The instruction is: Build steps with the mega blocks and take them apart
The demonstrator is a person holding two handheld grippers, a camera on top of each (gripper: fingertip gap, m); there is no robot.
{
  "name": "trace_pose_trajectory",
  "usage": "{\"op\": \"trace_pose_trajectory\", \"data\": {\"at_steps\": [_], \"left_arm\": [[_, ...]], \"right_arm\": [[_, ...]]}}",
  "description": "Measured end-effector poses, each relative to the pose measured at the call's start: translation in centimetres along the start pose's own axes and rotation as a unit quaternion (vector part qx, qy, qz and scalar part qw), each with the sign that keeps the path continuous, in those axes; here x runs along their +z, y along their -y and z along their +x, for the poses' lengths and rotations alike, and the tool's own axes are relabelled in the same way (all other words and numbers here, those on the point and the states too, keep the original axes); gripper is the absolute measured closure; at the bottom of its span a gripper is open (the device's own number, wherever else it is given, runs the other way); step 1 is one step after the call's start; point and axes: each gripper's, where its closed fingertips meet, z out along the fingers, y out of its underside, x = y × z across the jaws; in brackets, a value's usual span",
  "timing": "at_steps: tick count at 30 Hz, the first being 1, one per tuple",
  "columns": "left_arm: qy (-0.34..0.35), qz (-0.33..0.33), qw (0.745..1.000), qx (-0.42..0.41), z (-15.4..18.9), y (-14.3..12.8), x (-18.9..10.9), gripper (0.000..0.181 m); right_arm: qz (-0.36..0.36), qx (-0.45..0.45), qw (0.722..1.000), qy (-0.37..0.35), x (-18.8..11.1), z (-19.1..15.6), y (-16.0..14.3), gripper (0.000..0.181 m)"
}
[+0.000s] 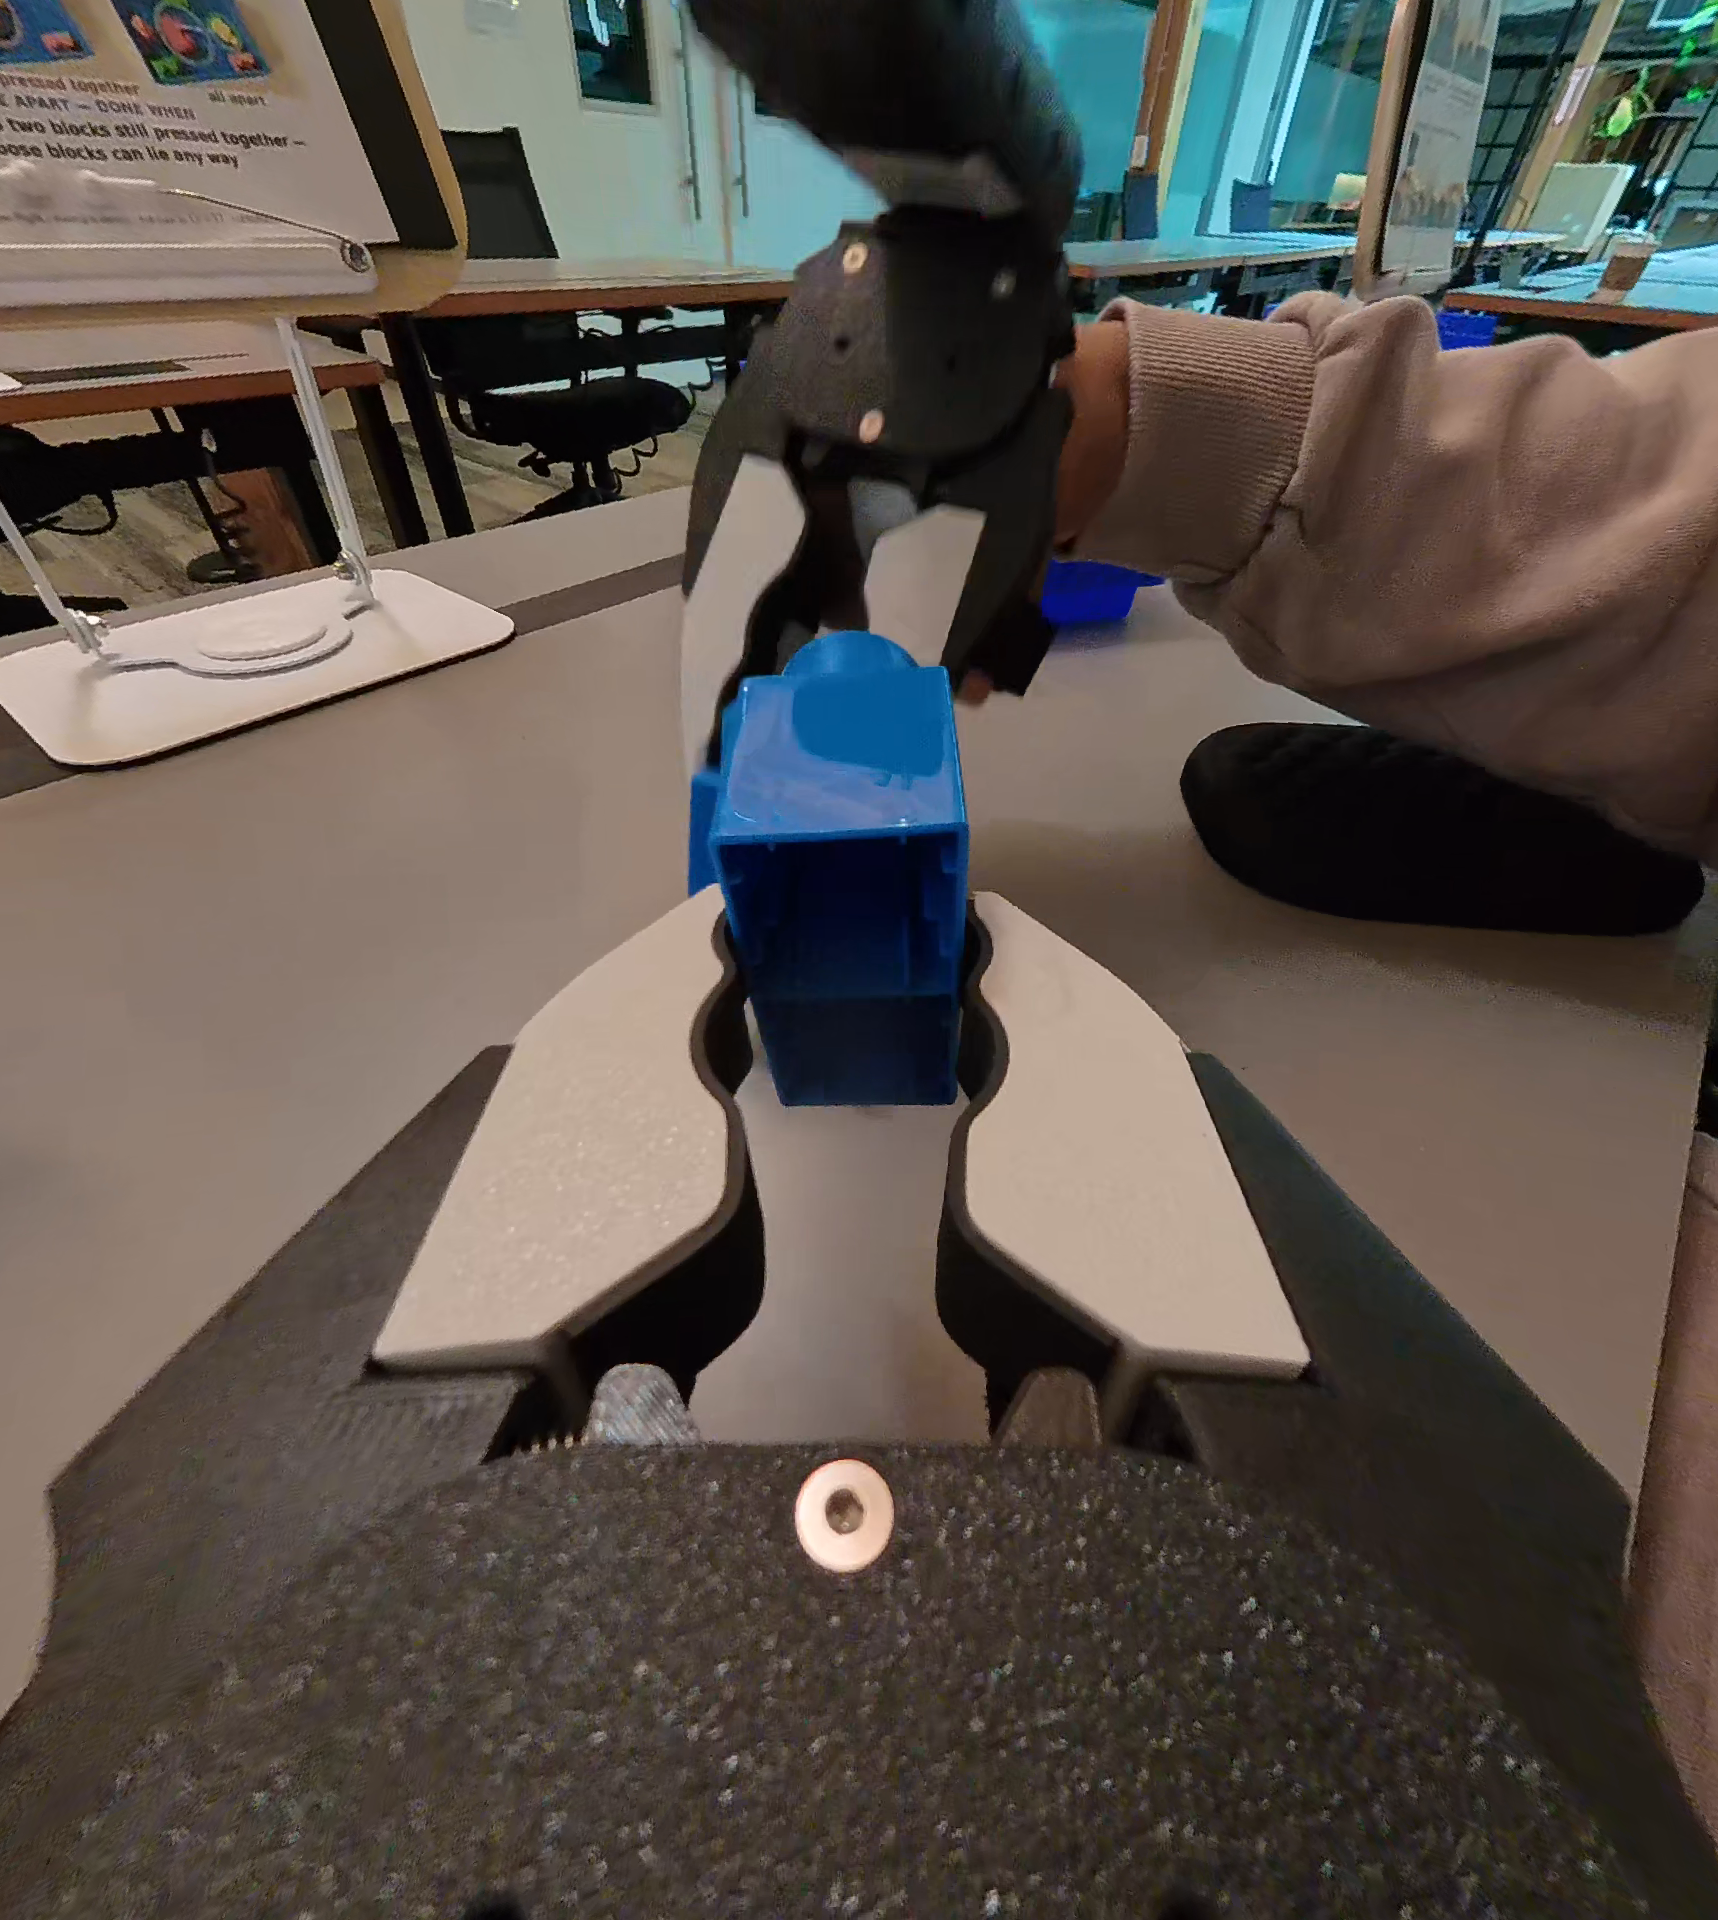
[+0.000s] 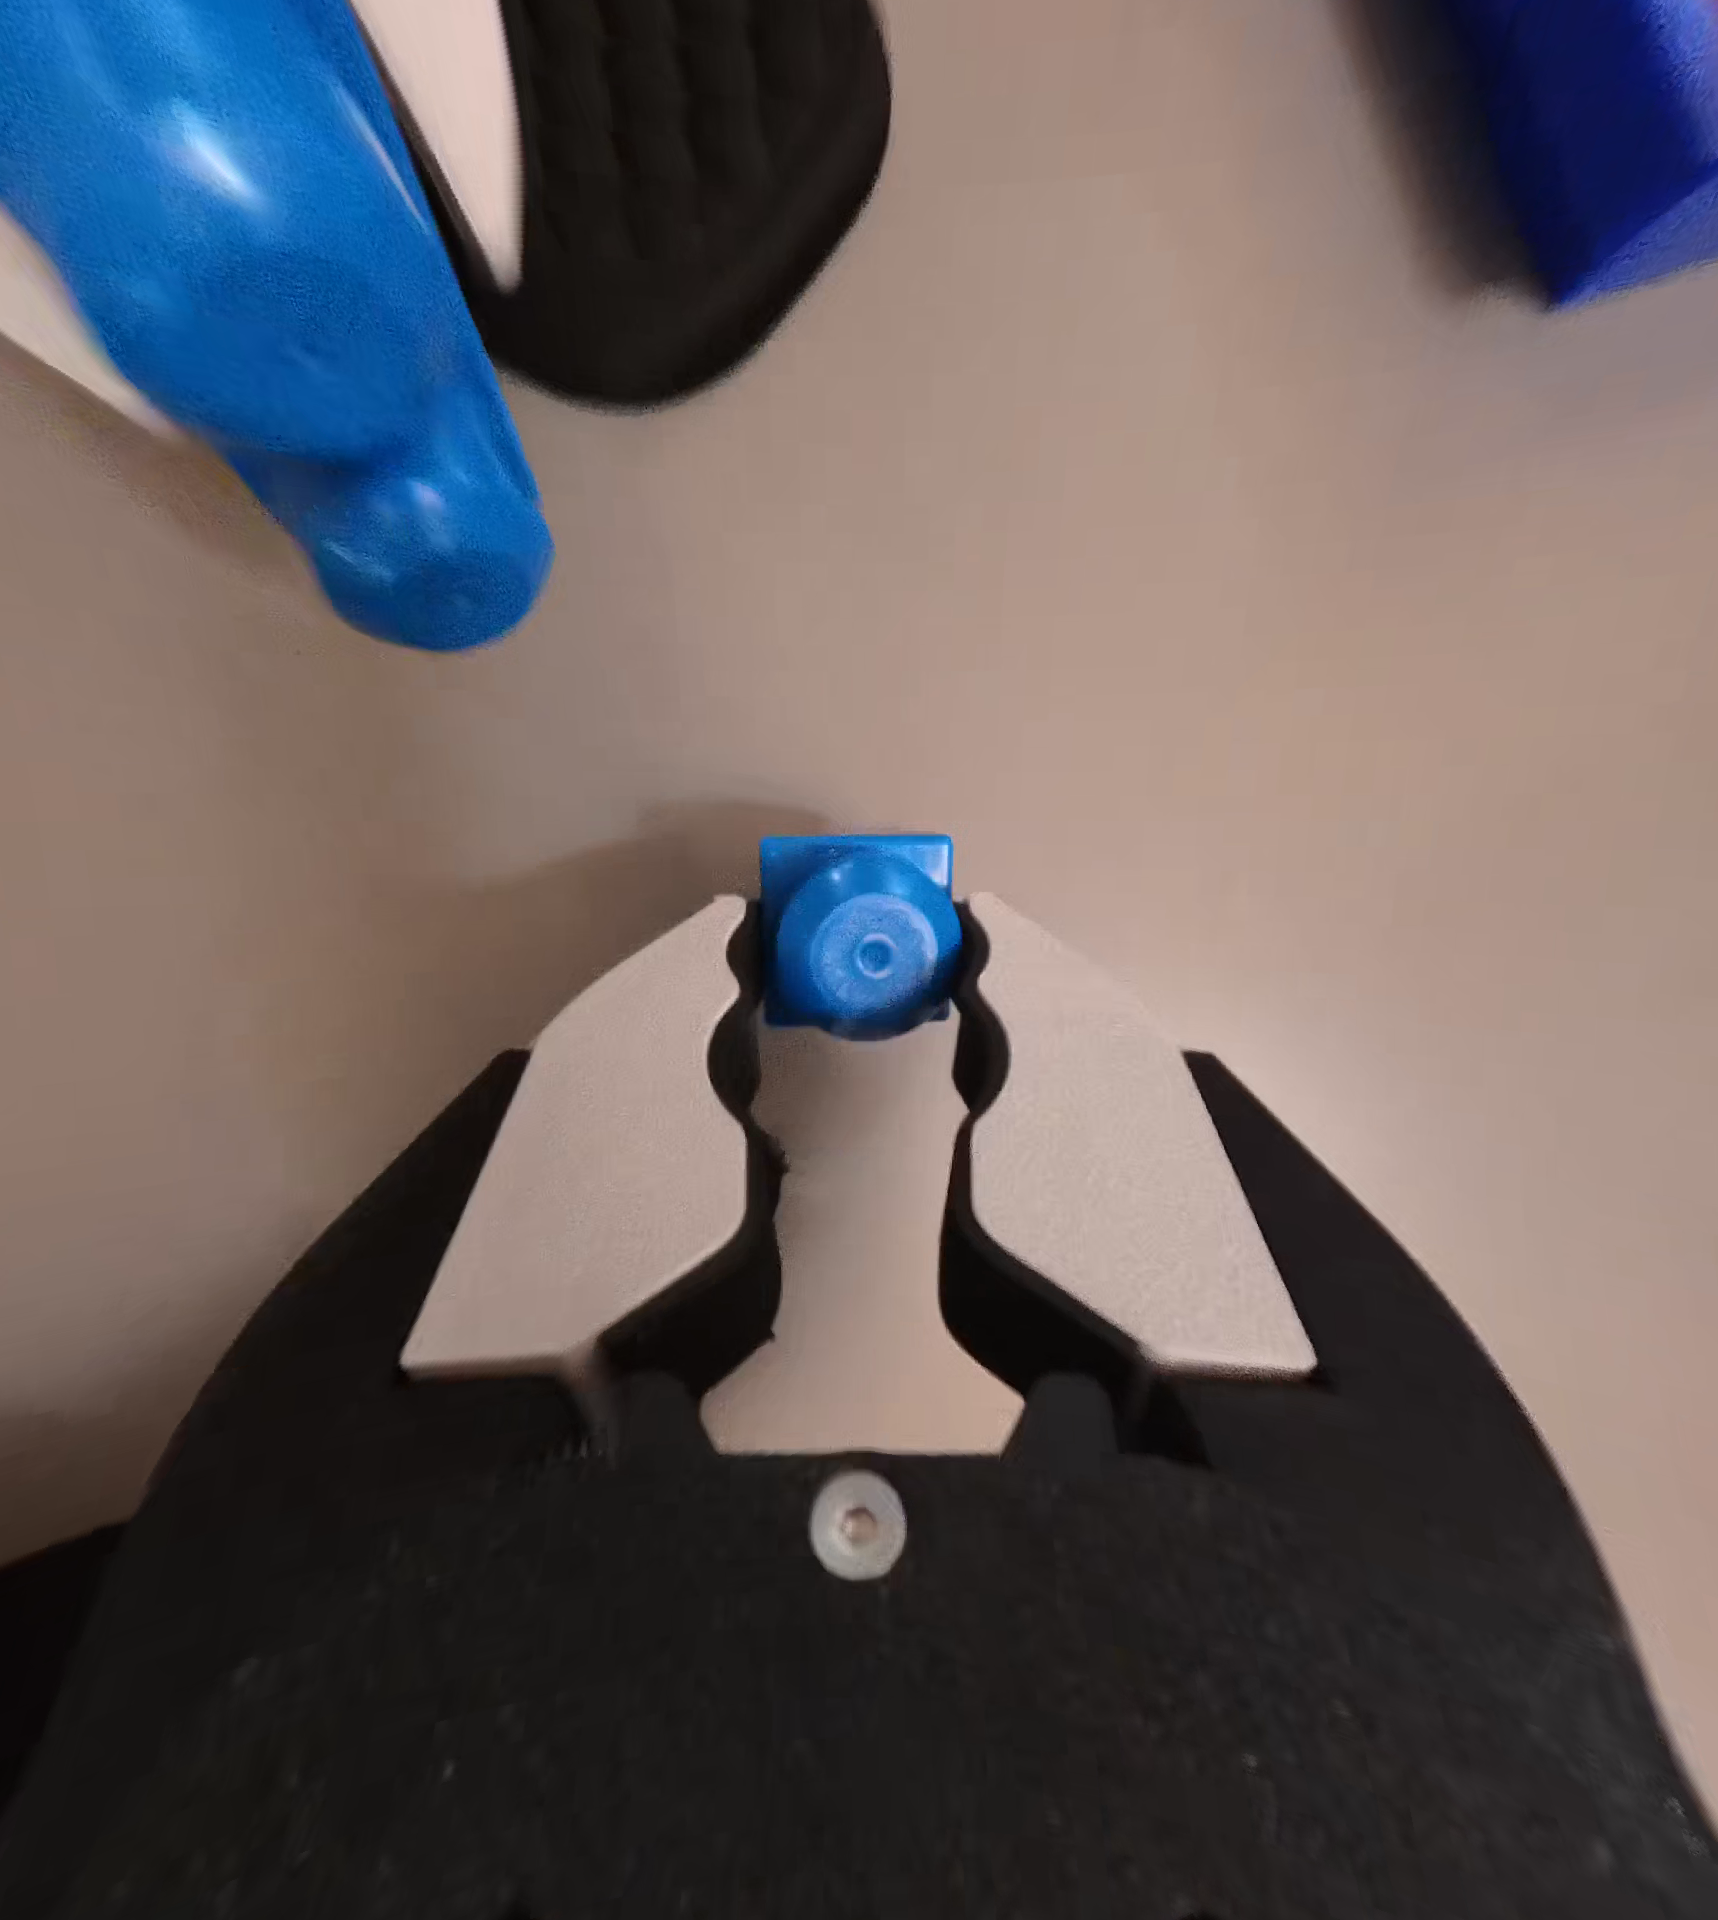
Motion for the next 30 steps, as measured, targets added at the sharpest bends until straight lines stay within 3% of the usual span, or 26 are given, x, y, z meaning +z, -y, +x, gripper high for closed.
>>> {"op": "trace_pose_trajectory", "data": {"at_steps": [4, 7, 10, 13, 16, 22, 30], "left_arm": [[-0.009, -0.001, 1.0, -0.003, 0.4, 0.0, 0.2, 0.144], [-0.018, 0.001, 1.0, -0.004, 0.8, 0.2, 0.5, 0.144], [-0.027, 0.006, 1.0, -0.003, 1.4, 0.6, 0.7, 0.144], [-0.039, 0.011, 0.999, -0.003, 2.2, 1.1, 0.9, 0.144], [-0.05, 0.014, 0.999, 0.0, 2.8, 1.6, 1.2, 0.144], [-0.056, -0.006, 0.998, 0.017, 3.2, 1.2, 1.4, 0.144], [-0.055, -0.079, 0.993, 0.066, 3.1, -0.6, 1.8, 0.144]], "right_arm": [[0.194, 0.035, 0.98, -0.007, -4.9, 0.2, 3.1, 0.148], [0.34, 0.068, 0.937, 0.049, -8.9, -1.0, 4.8, 0.148], [0.434, 0.079, 0.894, 0.084, -11.3, -1.9, 5.5, 0.148], [0.481, 0.079, 0.865, 0.121, -11.8, -3.4, 5.8, 0.148], [0.489, 0.065, 0.857, 0.15, -10.9, -5.4, 6.6, 0.148], [0.435, 0.034, 0.89, 0.133, -8.3, -6.9, 7.5, 0.148], [0.317, 0.007, 0.943, 0.103, -6.3, -7.2, 5.6, 0.147]]}}
